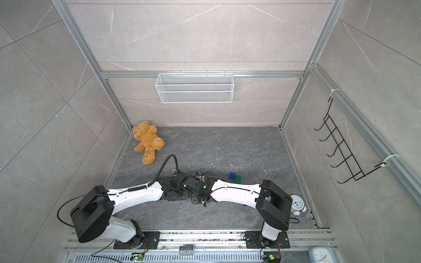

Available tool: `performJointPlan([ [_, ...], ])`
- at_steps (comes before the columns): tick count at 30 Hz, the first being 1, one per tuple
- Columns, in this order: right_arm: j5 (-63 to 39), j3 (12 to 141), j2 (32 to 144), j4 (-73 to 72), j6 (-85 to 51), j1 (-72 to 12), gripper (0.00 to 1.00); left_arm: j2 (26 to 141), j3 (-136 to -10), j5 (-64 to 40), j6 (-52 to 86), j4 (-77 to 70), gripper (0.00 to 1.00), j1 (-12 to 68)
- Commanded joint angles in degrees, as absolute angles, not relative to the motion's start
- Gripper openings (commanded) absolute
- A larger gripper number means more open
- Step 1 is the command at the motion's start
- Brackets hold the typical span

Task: Assemble the letter h with lego
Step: Place the lego brick at the center of the board.

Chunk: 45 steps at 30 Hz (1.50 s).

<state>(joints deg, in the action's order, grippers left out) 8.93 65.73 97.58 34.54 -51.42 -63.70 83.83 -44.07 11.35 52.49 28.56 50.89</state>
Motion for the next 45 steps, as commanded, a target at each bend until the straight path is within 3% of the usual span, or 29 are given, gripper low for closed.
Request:
performJointPlan([
  [1, 10.1, 64.3, 96.9, 33.7, -51.4, -59.9, 0.0, 83.1, -41.7, 11.2, 52.8, 34.9, 0.0, 54.2],
  [10, 12.0, 62.0, 89.9, 36.1, -50.1, -58.2, 0.0, 82.5, -40.4, 11.1, 53.4, 37.2, 0.0, 54.2],
  [29, 6.3, 60.0, 92.2, 32.9, -49.9, -57.4, 0.0, 87.5, -45.7, 14.0, 51.8, 36.5, 0.01, 54.1],
  [34, 5.4, 59.3, 93.1, 32.3, -50.4, -57.4, 0.0, 86.5, -46.0, 15.1, 51.5, 36.9, 0.23, 54.1],
  [42, 5.2, 59.6, 93.4, 32.3, -50.7, -57.4, 0.0, 83.9, -48.2, 17.7, 50.0, 39.8, 0.67, 53.8],
  [45, 5.2, 60.1, 93.8, 32.5, -50.7, -57.4, 0.0, 81.6, -49.8, 19.1, 49.1, 42.1, 0.75, 53.3],
])
